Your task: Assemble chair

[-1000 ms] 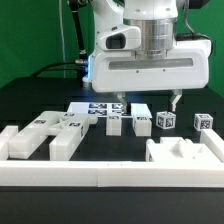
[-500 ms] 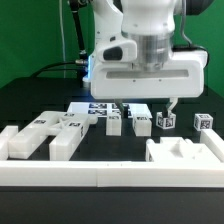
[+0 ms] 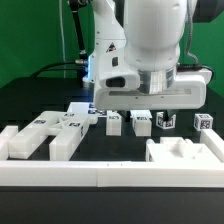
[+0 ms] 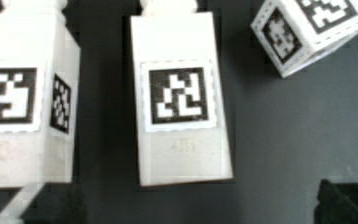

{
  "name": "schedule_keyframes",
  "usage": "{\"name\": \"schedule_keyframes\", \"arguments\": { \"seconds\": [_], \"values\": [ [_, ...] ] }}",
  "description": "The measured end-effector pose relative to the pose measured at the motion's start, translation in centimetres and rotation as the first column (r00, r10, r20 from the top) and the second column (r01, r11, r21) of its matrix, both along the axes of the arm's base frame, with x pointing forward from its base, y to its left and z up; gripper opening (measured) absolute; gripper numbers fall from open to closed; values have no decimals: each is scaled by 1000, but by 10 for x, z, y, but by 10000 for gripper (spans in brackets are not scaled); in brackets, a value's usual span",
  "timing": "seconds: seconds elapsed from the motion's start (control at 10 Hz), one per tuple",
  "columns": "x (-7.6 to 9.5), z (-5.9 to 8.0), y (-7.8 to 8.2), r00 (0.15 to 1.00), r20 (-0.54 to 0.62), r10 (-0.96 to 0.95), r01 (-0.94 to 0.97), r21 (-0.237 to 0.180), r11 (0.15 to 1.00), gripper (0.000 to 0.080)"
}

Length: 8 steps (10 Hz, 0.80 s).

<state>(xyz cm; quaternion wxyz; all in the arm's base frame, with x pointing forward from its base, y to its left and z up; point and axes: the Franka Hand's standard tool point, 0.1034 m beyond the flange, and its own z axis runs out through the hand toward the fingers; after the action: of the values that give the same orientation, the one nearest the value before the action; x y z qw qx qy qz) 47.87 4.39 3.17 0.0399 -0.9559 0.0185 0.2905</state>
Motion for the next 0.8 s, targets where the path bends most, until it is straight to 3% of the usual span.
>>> {"name": "schedule_keyframes", "arguments": {
  "seconds": [0.5,0.8],
  "values": [
    [-10,-8,-1,926,-377,26,-16,29,999,649],
    [-9,-16,-2,925,-380,30,-19,34,999,649]
  ]
}}
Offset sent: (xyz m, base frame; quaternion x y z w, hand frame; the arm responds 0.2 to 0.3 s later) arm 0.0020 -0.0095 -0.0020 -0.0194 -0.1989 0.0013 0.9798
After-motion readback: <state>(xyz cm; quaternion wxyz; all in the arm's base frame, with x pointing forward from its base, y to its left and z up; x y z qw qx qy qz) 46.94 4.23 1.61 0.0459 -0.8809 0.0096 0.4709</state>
